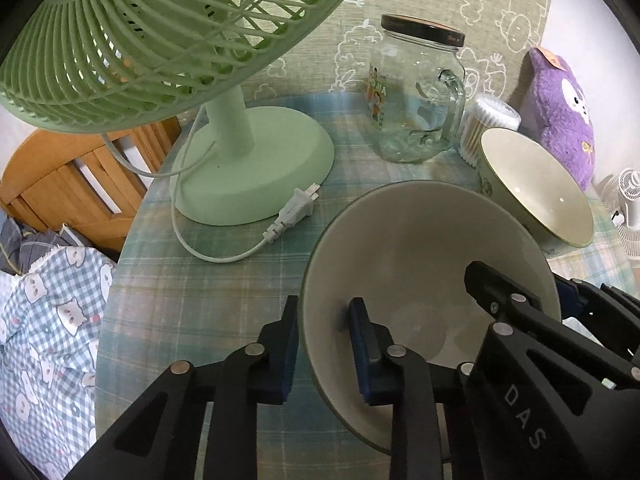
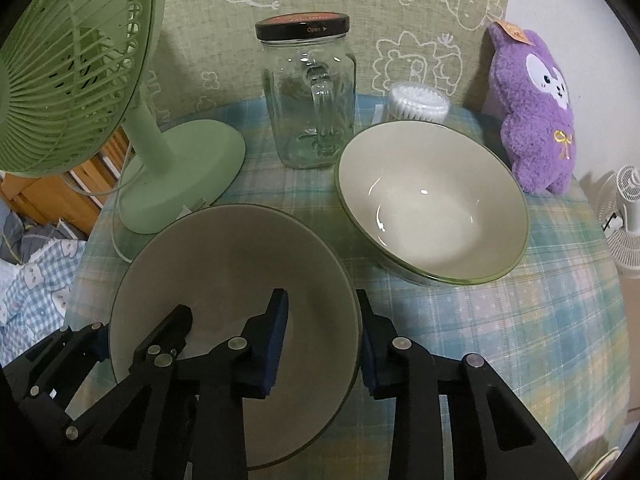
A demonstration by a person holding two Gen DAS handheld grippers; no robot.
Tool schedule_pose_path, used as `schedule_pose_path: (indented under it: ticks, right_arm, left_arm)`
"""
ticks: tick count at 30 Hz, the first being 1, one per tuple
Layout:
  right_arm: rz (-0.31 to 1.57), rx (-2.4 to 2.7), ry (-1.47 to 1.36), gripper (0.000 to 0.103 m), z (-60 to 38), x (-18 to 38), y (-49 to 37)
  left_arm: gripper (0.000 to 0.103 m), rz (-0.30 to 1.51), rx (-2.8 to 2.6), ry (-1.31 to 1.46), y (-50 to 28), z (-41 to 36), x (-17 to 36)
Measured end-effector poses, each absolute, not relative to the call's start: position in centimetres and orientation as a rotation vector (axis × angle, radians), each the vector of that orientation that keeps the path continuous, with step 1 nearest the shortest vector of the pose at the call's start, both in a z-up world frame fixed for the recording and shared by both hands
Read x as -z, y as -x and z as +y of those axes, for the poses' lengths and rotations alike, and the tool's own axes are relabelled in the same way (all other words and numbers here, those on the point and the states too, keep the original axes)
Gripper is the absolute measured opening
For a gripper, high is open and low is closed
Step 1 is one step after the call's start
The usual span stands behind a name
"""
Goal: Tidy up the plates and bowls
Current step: 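Lift the second grey-beige bowl and carry it toward the first grey bowl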
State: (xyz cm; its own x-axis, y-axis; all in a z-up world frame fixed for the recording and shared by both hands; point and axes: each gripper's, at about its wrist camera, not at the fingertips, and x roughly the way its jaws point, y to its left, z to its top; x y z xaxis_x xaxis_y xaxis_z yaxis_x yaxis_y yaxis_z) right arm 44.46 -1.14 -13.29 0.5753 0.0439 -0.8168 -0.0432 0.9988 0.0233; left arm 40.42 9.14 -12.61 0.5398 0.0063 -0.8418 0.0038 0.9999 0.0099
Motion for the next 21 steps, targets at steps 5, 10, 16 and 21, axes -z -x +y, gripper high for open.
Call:
schedule_pose_path:
  ticks: [5, 10, 16, 21]
  right_arm:
    - [0.958, -0.051, 0.004, 0.03, -1.2, 13.3, -44.5]
    - [0.965, -0.046, -0.002, 0.027, -1.4, 13.2, -44.5]
    - [0.972, -0.054, -0.008, 0.027, -1.4, 13.0, -44.4]
    - [0.978, -0.067, -0.013, 0.026, -1.6, 12.7, -44.4]
  left_arm:
    - [0.016, 0.994, -0.008, -0.031, -40.3, 8.7, 12.4]
    - [0.016, 0.999, -0.009, -0.028, -40.3, 8.7, 12.2]
    - [0.017, 1.006, -0.016, -0.023, -40.1, 8.8, 11.8]
    - [0.016, 1.007, -0.028, -0.032, -40.1, 8.8, 11.5]
